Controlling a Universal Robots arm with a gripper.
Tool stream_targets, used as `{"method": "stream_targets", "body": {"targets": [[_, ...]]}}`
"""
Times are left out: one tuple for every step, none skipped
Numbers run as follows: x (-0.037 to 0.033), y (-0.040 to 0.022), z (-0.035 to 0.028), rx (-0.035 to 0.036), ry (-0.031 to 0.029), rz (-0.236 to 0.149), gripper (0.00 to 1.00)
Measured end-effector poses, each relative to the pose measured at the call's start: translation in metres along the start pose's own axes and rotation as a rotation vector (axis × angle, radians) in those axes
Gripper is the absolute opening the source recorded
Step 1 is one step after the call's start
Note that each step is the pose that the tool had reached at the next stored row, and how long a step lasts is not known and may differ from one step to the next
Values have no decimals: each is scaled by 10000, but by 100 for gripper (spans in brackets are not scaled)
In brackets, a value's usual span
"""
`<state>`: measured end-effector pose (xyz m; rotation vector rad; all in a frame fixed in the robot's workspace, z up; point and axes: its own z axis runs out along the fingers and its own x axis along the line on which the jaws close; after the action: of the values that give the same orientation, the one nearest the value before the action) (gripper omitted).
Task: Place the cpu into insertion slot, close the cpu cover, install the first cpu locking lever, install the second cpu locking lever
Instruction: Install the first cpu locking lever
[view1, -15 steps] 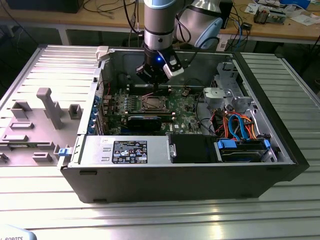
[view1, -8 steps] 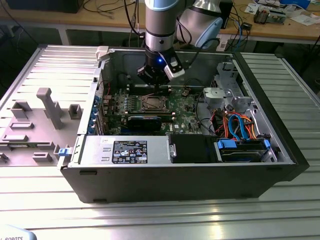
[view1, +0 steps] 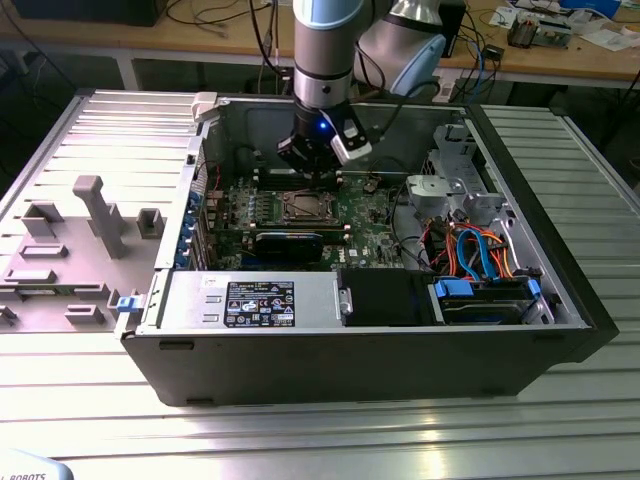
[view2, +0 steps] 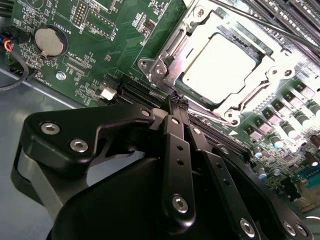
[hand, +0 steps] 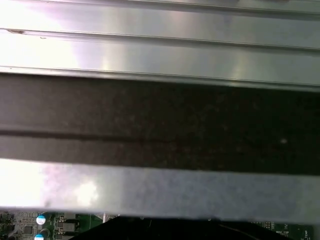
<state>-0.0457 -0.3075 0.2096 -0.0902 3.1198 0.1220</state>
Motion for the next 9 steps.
{"method": "stream_targets", "body": {"targets": [[-6,-1,7,1,0,0,11],[-14,-3,18,1,0,0,11],[-19,-3,26,1,0,0,11],[-22,-4,29,2,1,1,11],[-25,-4,31,2,1,0,11],[-27,-4,35,0,0,1,11],[-30,-5,39,0,0,0,11],[-31,-5,43,0,0,0,11],[-32,-6,47,0,0,0,11]]}}
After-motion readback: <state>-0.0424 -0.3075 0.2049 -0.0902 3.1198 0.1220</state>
